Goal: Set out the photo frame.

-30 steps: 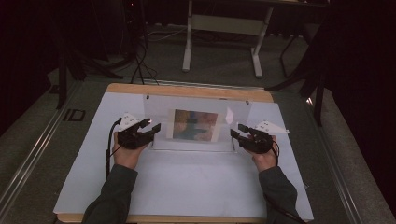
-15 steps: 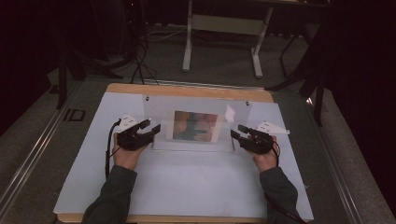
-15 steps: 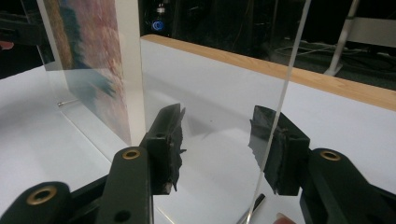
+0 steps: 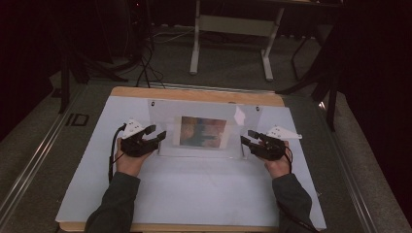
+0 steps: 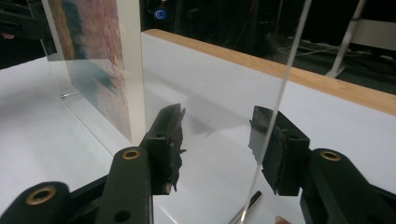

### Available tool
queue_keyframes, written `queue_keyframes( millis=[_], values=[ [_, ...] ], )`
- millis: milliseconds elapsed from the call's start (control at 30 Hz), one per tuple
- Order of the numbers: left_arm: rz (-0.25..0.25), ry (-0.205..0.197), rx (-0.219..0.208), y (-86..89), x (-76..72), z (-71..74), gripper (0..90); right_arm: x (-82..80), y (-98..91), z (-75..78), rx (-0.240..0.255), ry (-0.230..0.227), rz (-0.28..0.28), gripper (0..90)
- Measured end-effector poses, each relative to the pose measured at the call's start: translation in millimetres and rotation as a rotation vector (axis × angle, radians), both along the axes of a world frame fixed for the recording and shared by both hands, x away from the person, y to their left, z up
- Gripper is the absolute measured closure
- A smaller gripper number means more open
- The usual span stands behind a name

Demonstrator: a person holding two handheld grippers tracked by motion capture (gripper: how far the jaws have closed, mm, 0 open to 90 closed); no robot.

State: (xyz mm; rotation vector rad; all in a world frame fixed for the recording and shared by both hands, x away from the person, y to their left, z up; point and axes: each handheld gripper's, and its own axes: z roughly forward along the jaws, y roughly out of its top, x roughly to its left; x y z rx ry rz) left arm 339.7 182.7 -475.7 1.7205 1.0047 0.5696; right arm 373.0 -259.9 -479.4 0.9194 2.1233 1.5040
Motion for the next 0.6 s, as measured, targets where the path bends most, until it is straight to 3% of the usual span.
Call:
queue_keyframes(
  millis=[300,600],
  values=[
    [0.022,-0.013,-0.04,13.1,-3.6,6.0,48.1,-1.3,-14.8,6.2,0.023,0.005,-0.004,50.4],
    [0.023,-0.016,-0.052,32.8,-8.5,11.5,48.5,-1.3,-34.7,5.7,0.011,0.037,0.011,50.4]
  ],
)
